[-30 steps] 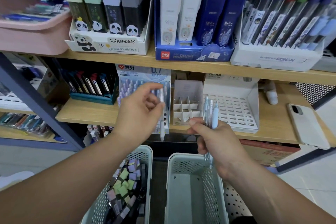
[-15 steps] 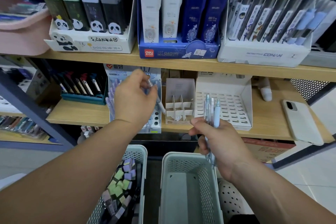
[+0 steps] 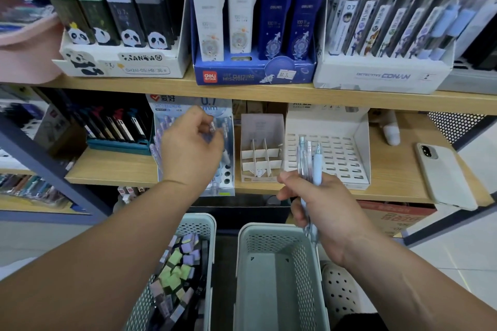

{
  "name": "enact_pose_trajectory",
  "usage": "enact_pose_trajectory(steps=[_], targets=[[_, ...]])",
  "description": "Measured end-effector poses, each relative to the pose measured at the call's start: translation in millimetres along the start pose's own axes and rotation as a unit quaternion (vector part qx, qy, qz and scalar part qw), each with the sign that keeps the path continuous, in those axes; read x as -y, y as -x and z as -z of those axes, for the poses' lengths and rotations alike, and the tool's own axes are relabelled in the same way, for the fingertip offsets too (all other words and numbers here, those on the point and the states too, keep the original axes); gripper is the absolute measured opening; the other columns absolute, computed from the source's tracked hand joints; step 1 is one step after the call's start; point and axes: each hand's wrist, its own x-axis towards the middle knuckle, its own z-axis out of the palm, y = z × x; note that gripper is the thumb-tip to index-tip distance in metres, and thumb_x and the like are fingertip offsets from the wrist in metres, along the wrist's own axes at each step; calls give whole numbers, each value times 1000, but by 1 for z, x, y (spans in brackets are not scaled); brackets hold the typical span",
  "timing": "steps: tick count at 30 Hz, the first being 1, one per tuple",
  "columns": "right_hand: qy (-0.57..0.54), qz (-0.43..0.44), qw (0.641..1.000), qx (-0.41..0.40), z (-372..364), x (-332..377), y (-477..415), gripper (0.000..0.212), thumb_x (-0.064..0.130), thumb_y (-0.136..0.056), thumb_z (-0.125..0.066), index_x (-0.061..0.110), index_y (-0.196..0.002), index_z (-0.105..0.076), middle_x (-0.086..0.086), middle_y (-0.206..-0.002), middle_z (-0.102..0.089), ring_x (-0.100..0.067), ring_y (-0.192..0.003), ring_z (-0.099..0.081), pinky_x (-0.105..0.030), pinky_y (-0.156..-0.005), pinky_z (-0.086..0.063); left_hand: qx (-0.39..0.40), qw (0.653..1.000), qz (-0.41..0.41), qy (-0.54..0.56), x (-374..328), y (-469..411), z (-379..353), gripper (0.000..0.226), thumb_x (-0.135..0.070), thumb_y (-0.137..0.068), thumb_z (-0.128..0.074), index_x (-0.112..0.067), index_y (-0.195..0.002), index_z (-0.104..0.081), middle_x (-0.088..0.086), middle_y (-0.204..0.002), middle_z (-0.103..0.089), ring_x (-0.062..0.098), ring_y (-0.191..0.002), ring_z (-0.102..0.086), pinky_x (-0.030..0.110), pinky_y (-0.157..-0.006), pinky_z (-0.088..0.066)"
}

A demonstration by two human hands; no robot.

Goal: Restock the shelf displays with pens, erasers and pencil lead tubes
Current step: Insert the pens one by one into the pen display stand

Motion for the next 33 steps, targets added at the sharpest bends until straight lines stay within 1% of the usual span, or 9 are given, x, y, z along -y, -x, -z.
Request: enact_pose_trajectory(steps=[5,10,16,22,26,28,29,31,33], targets=[[-1,-6,1000,3,0,-2,1,22,30,-94,-68,10,-103,-70,-4,-74,-71,-12,-45,-44,-26,-47,-37,6,997,-14,-72,-3,0,-3,10,-17,-86,-73,-17,-88,-64,-9,-80,-63,17,-76,-60,29,-72,-46],[8,-7,1000,7,2,-3,0,23,32,-94,-68,12,-104,-71,-3,-74,-72,-14,-48,-43,-27,-49,-37,-1,994,-30,-108,-2,-5,-1,10,-19,-84,-73,-15,-86,-64,-1,-79,-67,23,-77,-62,37,-70,-51],[-8,-16,1000,19,2,-4,-1,17,23,-94,-67,10,-104,-72,-6,-74,-70,-15,-47,-43,-28,-49,-37,42,976,-116,-182,9,-4,-6,13,-17,-74,-83,-10,-80,-74,8,-85,-65,33,-75,-63,36,-60,-51],[-84,-43,989,111,0,3,5,25,9,-96,-53,6,-110,-74,-11,-74,-61,-17,-50,-43,-29,-51,-37,65,964,-151,-209,10,-2,-2,25,-27,-78,-72,-8,-91,-80,12,-90,-63,37,-78,-64,38,-61,-53],[-98,-52,977,182,-6,9,12,28,11,-102,-49,7,-117,-71,-13,-74,-62,-22,-54,-57,-31,-55,-47,78,964,-146,-208,-4,4,9,28,-29,-85,-66,-13,-106,-75,8,-93,-64,33,-86,-63,39,-71,-52],[-90,-58,971,212,-8,11,15,27,14,-102,-50,9,-120,-70,-13,-73,-63,-24,-58,-62,-32,-58,-52,125,981,-92,-119,-24,15,17,20,-31,-94,-59,-20,-103,-73,-3,-88,-65,16,-83,-63,32,-71,-51],[-82,-64,969,225,-10,12,17,27,15,-102,-50,9,-121,-69,-14,-73,-63,-25,-59,-64,-33,-58,-53,169,985,-22,-38,-36,22,21,16,-29,-97,-58,-22,-99,-73,-9,-82,-66,6,-76,-62,24,-69,-50],[-65,-77,965,240,-14,12,19,27,15,-101,-51,6,-122,-67,-14,-71,-64,-26,-57,-65,-32,-56,-53,278,935,151,163,-54,36,24,16,-19,-100,-58,-15,-92,-71,-14,-64,-65,0,-60,-63,13,-65,-52],[-55,-90,963,249,-19,11,19,28,14,-101,-50,1,-122,-63,-15,-69,-64,-27,-55,-65,-31,-54,-52,316,879,239,265,-54,46,26,17,-13,-100,-57,-9,-86,-67,-15,-49,-55,-1,-49,-57,16,-68,-56]])
